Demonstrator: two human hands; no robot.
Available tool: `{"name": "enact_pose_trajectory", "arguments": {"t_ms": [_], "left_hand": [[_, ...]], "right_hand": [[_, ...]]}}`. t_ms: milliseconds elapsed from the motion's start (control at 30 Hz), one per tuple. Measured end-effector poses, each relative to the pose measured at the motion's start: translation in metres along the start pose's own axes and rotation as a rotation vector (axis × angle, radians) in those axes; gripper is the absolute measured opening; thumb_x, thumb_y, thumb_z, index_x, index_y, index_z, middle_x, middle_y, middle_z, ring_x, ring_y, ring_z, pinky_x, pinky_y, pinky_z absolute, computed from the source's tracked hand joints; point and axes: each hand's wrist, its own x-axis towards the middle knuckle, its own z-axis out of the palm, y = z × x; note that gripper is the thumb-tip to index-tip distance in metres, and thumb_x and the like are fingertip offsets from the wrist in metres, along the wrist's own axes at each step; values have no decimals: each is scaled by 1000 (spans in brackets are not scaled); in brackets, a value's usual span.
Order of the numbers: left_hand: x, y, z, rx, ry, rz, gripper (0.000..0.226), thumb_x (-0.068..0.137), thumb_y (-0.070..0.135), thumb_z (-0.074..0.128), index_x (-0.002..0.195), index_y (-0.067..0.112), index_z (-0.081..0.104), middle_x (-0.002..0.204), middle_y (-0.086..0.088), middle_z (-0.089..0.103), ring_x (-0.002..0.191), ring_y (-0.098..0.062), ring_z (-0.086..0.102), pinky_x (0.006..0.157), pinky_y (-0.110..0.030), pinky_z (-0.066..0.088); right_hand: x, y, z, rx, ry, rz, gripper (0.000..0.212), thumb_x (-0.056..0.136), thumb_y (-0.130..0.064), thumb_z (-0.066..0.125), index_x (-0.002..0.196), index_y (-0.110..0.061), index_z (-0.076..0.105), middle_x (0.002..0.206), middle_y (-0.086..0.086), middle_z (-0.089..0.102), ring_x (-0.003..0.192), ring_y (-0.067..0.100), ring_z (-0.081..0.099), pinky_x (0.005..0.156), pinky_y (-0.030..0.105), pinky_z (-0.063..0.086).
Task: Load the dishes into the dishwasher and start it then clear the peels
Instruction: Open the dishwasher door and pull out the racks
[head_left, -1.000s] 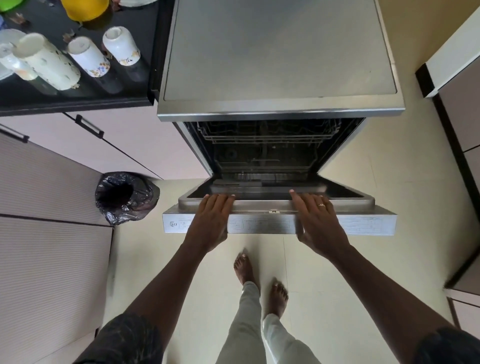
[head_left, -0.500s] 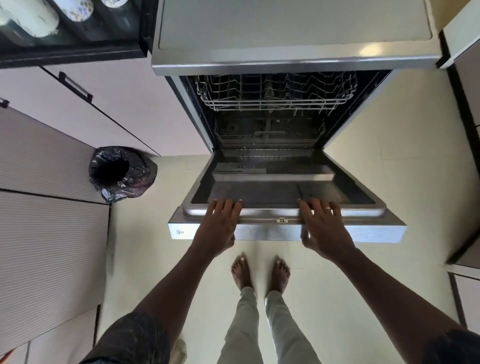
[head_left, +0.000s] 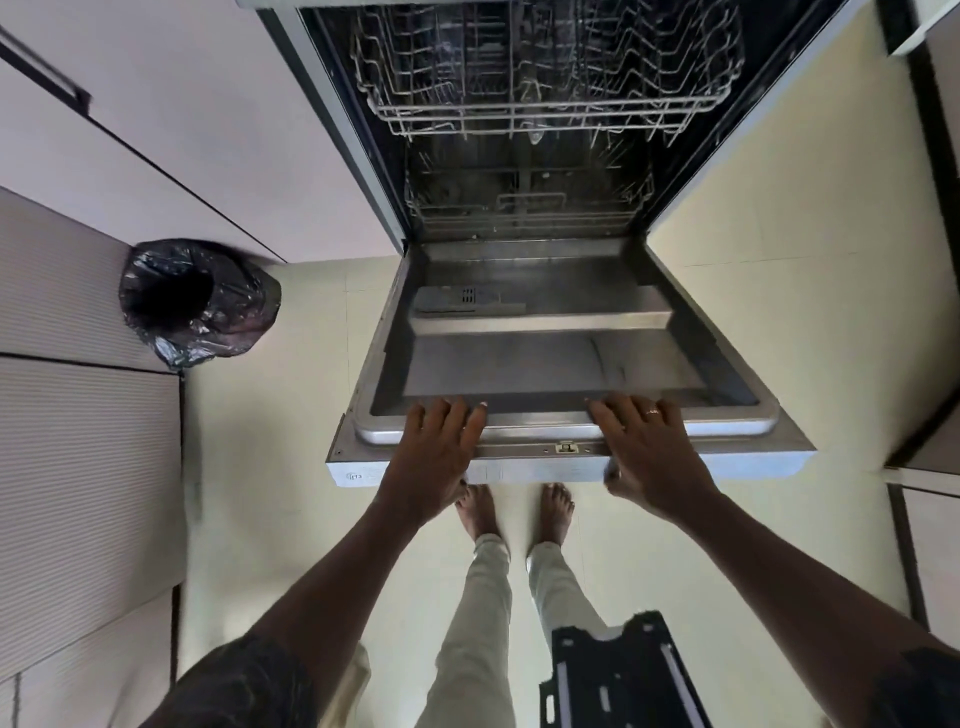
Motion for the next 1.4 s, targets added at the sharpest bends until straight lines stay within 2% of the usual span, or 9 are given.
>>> {"name": "enact_pose_trajectory", "arguments": {"t_ms": [133, 300, 433, 600, 667, 833, 1000, 1167, 1400], "left_hand": [[-5, 10, 20, 21, 32, -19, 99, 69, 37, 83, 148, 7, 32, 134, -16, 49, 115, -37, 50, 97, -53, 41], [-11, 25, 60, 23, 42, -35, 99, 70, 32, 84, 150, 6, 31, 137, -18, 49, 120, -40, 50, 98, -55, 41], [-15, 39, 101, 49, 60, -65, 90, 74, 25, 79, 149, 4, 34, 138, -21, 49, 122, -43, 49, 100, -57, 40], [-17, 52, 160, 98, 145, -63, 67, 86, 14, 59, 148, 2, 36, 137, -25, 49, 120, -47, 50, 100, -60, 37], [-17, 56, 185, 104, 176, -73, 70, 82, 10, 64, 147, 1, 39, 137, -26, 50, 121, -48, 50, 100, -61, 38], [-14, 62, 239, 95, 232, -73, 73, 82, 15, 71, 147, 5, 41, 140, -25, 50, 125, -47, 49, 102, -60, 39], [-8, 68, 293, 65, 258, -109, 68, 87, 15, 66, 150, 10, 40, 145, -24, 48, 131, -47, 46, 106, -61, 35], [-3, 72, 329, 22, 309, -123, 54, 97, 11, 60, 149, 11, 44, 146, -23, 49, 132, -47, 46, 105, -62, 35], [5, 73, 364, -48, 255, -104, 53, 101, 4, 49, 153, 10, 39, 155, -23, 39, 138, -45, 42, 106, -62, 37]], "right_hand": [[-6, -4, 22, -28, 17, -20, 88, 65, -33, 73, 146, -15, 43, 137, 10, 49, 119, 34, 50, 95, 48, 36], [-14, -13, 68, -28, 26, -37, 93, 68, -35, 80, 149, -13, 39, 143, 15, 45, 126, 37, 46, 101, 50, 35], [-19, -19, 108, -21, 27, -48, 96, 69, -36, 83, 150, -14, 37, 147, 15, 43, 131, 38, 43, 104, 51, 34], [-22, -27, 162, 5, 37, -42, 93, 70, -30, 83, 149, -14, 37, 149, 16, 42, 136, 39, 41, 108, 53, 33], [-23, -30, 185, 16, 50, -38, 92, 70, -28, 84, 149, -14, 38, 150, 16, 43, 137, 40, 40, 109, 54, 33], [-21, -38, 234, 15, 53, -24, 94, 71, -31, 87, 149, -13, 38, 152, 17, 42, 139, 41, 39, 110, 56, 32], [-16, -43, 277, 21, 47, -10, 84, 81, -24, 80, 152, -15, 37, 155, 16, 38, 142, 41, 35, 113, 55, 30], [-8, -44, 315, 53, 37, -3, 87, 82, -21, 80, 156, -17, 34, 160, 13, 34, 146, 39, 32, 115, 54, 30], [6, -46, 360, 68, -21, 7, 93, 86, -15, 77, 161, -19, 22, 167, 10, 20, 151, 39, 23, 118, 55, 28]]}}
